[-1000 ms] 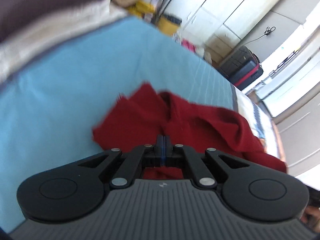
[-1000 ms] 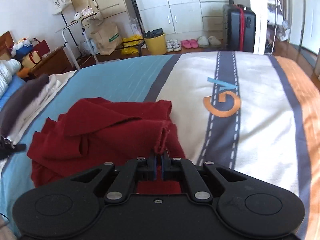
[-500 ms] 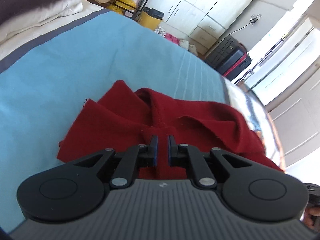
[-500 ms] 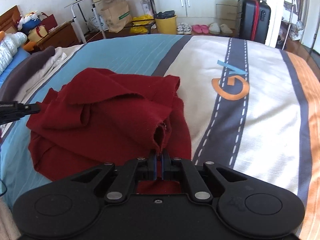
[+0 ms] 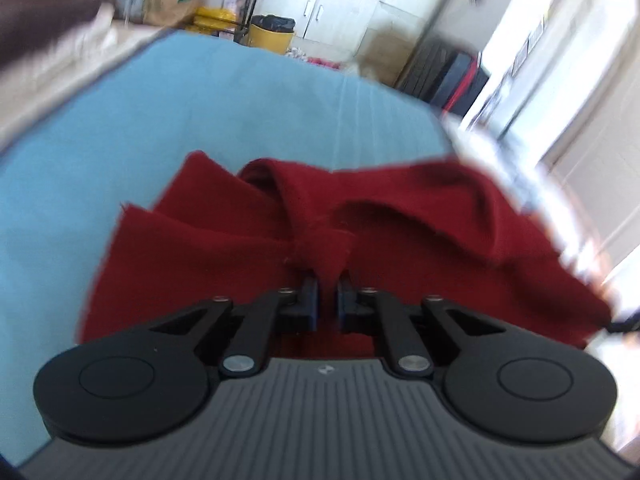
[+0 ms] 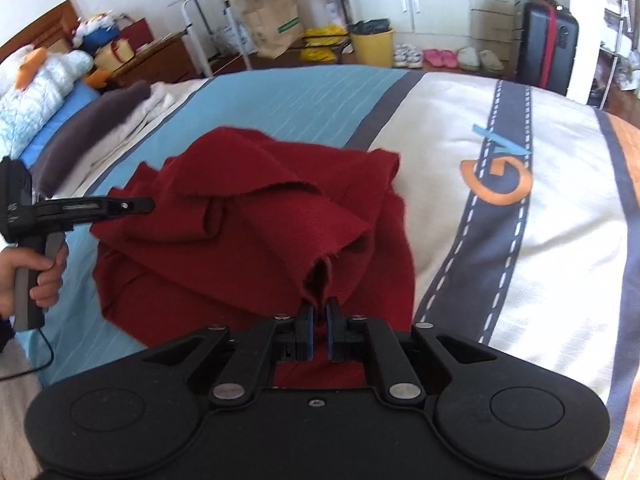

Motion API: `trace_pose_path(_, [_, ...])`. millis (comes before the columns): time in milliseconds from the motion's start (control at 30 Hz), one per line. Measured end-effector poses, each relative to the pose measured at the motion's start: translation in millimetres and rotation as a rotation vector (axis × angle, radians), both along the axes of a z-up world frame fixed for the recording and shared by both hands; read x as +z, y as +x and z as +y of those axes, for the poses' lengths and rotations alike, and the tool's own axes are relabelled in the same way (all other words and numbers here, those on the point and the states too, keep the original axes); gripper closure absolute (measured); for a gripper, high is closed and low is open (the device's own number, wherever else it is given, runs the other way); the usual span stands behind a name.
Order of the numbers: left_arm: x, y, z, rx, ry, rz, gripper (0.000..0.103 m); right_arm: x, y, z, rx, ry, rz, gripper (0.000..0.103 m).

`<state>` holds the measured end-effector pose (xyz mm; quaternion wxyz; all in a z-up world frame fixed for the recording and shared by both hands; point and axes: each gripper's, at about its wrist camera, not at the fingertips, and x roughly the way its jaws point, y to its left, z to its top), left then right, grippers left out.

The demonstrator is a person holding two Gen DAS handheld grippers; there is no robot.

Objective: Fold clothes

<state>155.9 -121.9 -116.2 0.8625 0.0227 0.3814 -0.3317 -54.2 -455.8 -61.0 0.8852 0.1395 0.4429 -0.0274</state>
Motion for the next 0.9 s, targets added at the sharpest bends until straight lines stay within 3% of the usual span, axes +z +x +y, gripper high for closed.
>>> trace_pose_path(67, [9.4, -14.4, -9.9, -0.032, 0.082, -0.147, 0.095, -2.8, 3.0, 0.2, 0.000, 0.002, 0.001, 0.090])
trace_pose_path(133, [22.9, -27.5, -14.7, -0.044, 0.100, -0.266, 0.096, -4.7, 7.8, 0.2, -0.005, 0.006, -0.001, 0.084])
trace_pose_path(200, [39.5, -35.8, -8.4, -0.019, 0.050, -0.321, 0.096, -5.5, 11.3, 1.5, -0.014, -0.003, -0.005, 0.070])
trace_pose_path(300, [65.9, -51.2, 14.7, 0.060, -0.028, -0.384, 0.096, -5.7, 13.6, 5.0, -0.021, -0.035, -0.007, 0.068])
trace_pose_path(400, [75.6, -68.8, 30.3, 0.115, 0.089, -0.442, 0.095, -5.7, 11.8, 7.2, -0.008, -0.046, 0.005, 0.069])
trace_pose_path(500, [54.9, -62.4, 41.3, 0.079, 0.148, -0.231, 0.095, -5.7, 10.8, 7.4, -0.003, -0.055, 0.021, 0.070])
trace_pose_path(600, [35.7, -50.8, 55.8, 0.095, 0.092, -0.003, 0.095, -2.8, 8.3, 3.5, -0.028, -0.063, 0.019, 0.070])
trace_pose_path(633, [33.6, -48.3, 62.5, 0.114, 0.070, 0.033, 0.094, -1.1, 6.6, 1.6, -0.039, -0.062, 0.011, 0.070])
trace_pose_path(800, [49.9, -50.0, 80.6, 0.209, 0.037, -0.071, 0.090, 14.1, -4.9, -4.5, -0.091, -0.064, -0.092, 0.069])
trace_pose_path(900, [53.0, -43.2, 89.6, 0.220, -0.050, -0.056, 0.082, 24.2, -7.5, 0.0, -0.085, -0.085, -0.170, 0.069])
